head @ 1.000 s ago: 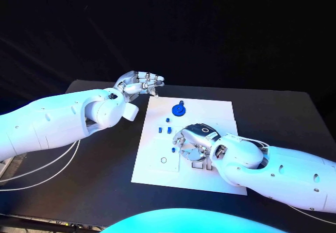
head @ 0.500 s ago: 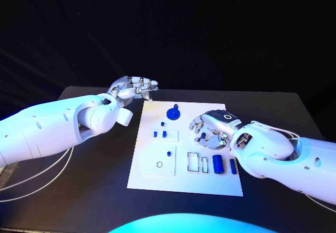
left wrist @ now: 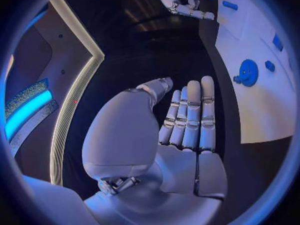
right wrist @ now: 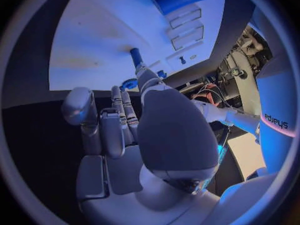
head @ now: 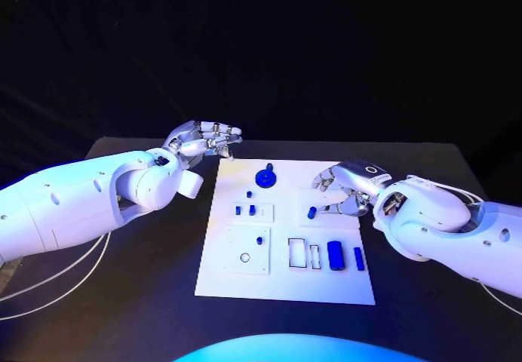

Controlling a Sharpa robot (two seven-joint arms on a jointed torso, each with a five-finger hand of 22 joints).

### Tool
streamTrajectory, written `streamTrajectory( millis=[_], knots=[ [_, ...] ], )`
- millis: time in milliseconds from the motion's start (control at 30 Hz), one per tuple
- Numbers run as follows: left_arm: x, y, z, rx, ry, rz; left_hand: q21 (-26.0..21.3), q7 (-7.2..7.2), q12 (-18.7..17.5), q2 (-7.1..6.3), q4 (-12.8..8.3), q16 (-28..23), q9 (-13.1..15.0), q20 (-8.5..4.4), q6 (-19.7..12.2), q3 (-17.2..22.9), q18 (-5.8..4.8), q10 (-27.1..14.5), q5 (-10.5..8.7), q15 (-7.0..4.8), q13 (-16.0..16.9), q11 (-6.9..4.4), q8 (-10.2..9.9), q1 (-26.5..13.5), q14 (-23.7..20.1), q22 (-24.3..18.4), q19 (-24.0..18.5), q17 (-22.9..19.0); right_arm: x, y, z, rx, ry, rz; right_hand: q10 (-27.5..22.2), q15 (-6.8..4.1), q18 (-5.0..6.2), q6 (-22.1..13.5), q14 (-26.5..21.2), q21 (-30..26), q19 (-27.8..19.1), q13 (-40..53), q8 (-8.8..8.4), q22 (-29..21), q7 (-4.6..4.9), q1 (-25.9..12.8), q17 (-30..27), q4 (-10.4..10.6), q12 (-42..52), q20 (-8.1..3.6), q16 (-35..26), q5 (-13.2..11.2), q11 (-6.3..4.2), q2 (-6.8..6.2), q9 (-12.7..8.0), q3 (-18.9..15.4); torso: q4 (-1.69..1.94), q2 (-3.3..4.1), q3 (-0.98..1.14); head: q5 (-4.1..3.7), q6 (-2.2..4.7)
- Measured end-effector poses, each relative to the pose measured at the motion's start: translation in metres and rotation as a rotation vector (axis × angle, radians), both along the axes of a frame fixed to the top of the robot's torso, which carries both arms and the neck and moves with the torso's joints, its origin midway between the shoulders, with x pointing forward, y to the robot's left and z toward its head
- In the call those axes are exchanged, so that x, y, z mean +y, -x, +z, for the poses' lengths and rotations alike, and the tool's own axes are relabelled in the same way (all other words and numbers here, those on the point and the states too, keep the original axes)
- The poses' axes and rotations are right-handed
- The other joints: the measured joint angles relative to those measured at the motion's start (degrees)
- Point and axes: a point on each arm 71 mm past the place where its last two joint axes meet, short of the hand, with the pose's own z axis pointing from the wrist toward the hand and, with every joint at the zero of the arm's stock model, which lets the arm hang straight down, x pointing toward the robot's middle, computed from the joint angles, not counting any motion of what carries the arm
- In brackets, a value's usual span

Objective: Assemble the parts on the task board

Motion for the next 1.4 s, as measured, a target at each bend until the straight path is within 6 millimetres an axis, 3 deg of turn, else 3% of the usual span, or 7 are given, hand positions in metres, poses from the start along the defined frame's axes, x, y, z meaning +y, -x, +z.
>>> streamTrajectory(
  millis=[167, 233, 500, 700, 900, 1400],
  knots=[
    [0.0, 0.0, 0.0, 0.003, 0.002, -0.001, 0.0, 0.0, 0.0, 0.0, 0.0, -0.2, 0.0, 0.0, 0.0, 0.0, 0.0, -0.2, 0.0, 0.0, 0.0, -0.21, 0.0, 0.0, 0.0, 0.0, 0.0, 0.0, 0.001, -0.003, -0.005, 0.024, 0.019, -0.004, -0.1, 0.0, 0.0, 0.2, 0.0, 1.1, 0.2, -0.1, 0.0, 0.0, -0.17, 1.8, 1.1, 2.1, 1.5, -0.08, 0.2, 0.0, -0.1, 0.38, 0.0, -0.4, 0.06, 0.0, 0.0, -0.01, -0.08],
    [0.0, 0.0, 0.0, 0.005, 0.002, -0.001, 0.0, 0.0, 0.0, 0.0, 0.0, -0.2, 0.0, 0.0, 0.0, 0.0, 0.0, -0.2, 0.0, 0.0, 0.0, -0.21, 0.0, 0.0, 0.0, -0.1, 0.0, 0.0, 0.003, -0.003, -0.008, 0.037, 0.023, 0.0, 0.7, 0.0, 0.01, 0.4, 0.0, 2.8, 1.2, 0.0, 0.0, 0.0, 0.03, 2.2, 2.1, 2.9, 2.5, -0.34, 1.0, 0.0, -0.64, 0.8, 0.0, -0.2, 0.07, 0.0, 0.0, -0.02, -0.11],
    [0.001, -0.001, -0.001, 0.019, 0.013, -0.003, 0.0, 0.0, 0.0, 0.0, 0.0, -0.2, 0.0, 0.0, 0.0, 0.0, 0.0, -0.2, 0.0, 0.0, 0.0, -0.21, 0.0, 0.0, 0.0, -0.1, 0.0, 0.0, 0.011, -0.001, -0.016, 0.08, 0.027, 0.011, 4.3, -0.64, 0.01, 1.0, 0.0, 5.3, 2.3, 0.1, -0.22, 0.0, 0.04, 3.0, 2.3, 4.1, 3.7, -1.04, 1.1, 0.0, -1.6, 1.2, -0.1, 1.0, 0.08, 0.03, -0.03, 0.08, -0.37],
    [0.001, -0.001, -0.002, 0.031, 0.022, -0.003, 0.0, 0.0, 0.0, 0.0, 0.0, -0.2, 0.0, 0.0, 0.0, 0.0, 0.0, -0.2, 0.0, 0.0, 0.0, -0.21, 0.0, 0.0, 0.0, 0.0, 0.0, 0.0, 0.014, 0.0, -0.019, 0.099, 0.025, 0.014, 7.9, -1.47, 0.01, 1.4, 0.0, 6.8, 3.0, 0.0, -0.44, 0.0, 0.42, 3.2, 2.2, 4.2, 3.7, -1.76, 1.3, 0.0, -2.28, 1.42, -0.2, 3.1, 0.1, 0.03, -0.04, 0.18, -0.57],
    [0.001, -0.001, -0.002, 0.039, 0.028, -0.005, 0.0, 0.0, 0.0, 0.0, 0.2, -0.2, 0.0, 0.0, 0.0, -0.2, 0.0, -0.2, 0.0, 0.0, 0.0, -0.21, 0.0, 0.0, 0.0, -0.1, 0.0, 0.0, 0.015, 0.0, -0.022, 0.109, 0.028, 0.014, 9.6, -1.47, 0.01, 2.1, 0.0, 7.4, 3.2, -0.3, -0.44, 0.0, 0.38, 3.2, 2.2, 4.2, 2.9, -1.97, 1.3, 0.0, -2.75, 1.42, -0.1, 4.8, 0.06, 0.02, -0.04, 0.31, -0.69],
    [0.002, -0.001, -0.002, 0.046, 0.03, -0.006, -0.3, -0.01, 0.0, 0.0, 0.2, -0.2, 0.0, 0.0, 0.0, -0.2, 0.0, -0.4, 0.0, 0.0, 0.0, 0.01, 0.0, 0.0, 0.0, -0.2, 0.0, 0.0, 0.019, 0.001, -0.025, 0.117, 0.028, 0.024, 12.6, -1.88, 0.0, 5.3, 0.0, 8.1, 3.4, -0.8, 0.52, 0.0, 0.34, 3.2, 2.2, 4.1, 0.8, -2.16, 1.6, 0.0, -2.8, 1.42, 0.1, 9.2, 0.01, -0.01, -0.01, 0.31, -0.79]
  ],
)
